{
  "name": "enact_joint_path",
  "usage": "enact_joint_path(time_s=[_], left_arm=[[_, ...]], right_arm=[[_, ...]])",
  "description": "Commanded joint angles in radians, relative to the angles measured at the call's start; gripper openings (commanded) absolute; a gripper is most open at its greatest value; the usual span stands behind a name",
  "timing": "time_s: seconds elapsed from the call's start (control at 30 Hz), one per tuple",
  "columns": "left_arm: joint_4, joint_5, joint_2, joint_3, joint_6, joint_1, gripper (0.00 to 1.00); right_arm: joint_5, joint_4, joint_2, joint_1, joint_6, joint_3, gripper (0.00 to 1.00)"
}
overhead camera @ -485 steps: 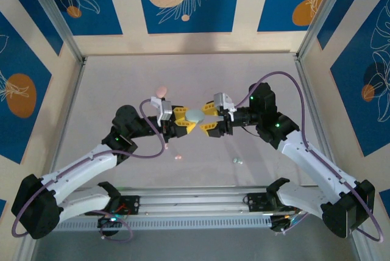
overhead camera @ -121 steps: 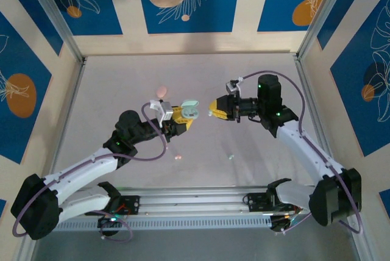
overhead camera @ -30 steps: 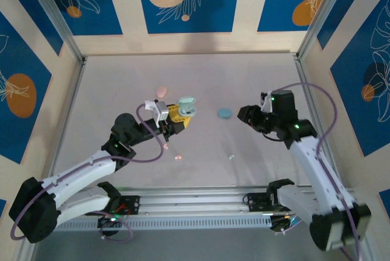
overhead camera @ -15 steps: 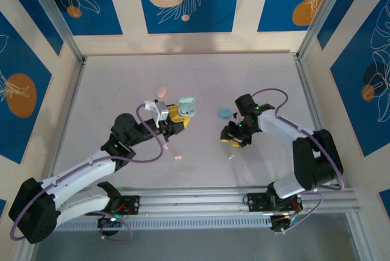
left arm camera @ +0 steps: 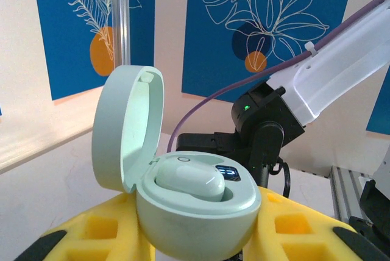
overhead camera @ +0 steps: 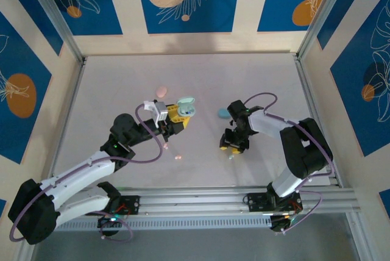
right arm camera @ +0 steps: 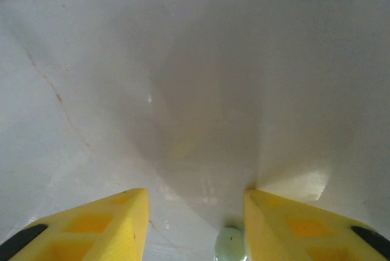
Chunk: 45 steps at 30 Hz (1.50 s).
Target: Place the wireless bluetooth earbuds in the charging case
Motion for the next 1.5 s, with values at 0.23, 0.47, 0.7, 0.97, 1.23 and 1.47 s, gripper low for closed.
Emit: enact_joint_path(time_s=[0.23, 0.47, 0.7, 0.97, 1.23, 1.47], left_arm=[[0.037, -0.001, 0.008, 0.01, -0.008, -0.007, 0.33], [0.037, 0.001, 0.011, 0.012, -0.01, -0.006, 0.33], [0.036, 0.004, 0.013, 0.014, -0.014, -0.007, 0.33], [0.021, -0.003, 0.005, 0.017, -0.01, -0.007, 0.33], [0.019, -0.004, 0.008, 0.02, -0.007, -0.006, 0.33], [0.011, -0.007, 0.005, 0.019, -0.007, -0.007, 0.33]], right_arm=[[0.0, -0.076, -0.08, 0.032, 0.064, -0.069, 0.46], [-0.052, -0.054, -0.144, 0.049, 0.09, -0.114, 0.46], [-0.111, -0.029, -0.16, 0.075, 0.088, -0.11, 0.46], [-0.032, -0.068, -0.226, 0.026, 0.05, -0.085, 0.45], [-0.108, 0.058, -0.224, -0.068, 0.013, -0.168, 0.41], [-0.163, 0.115, -0.156, -0.078, 0.005, -0.184, 0.41]])
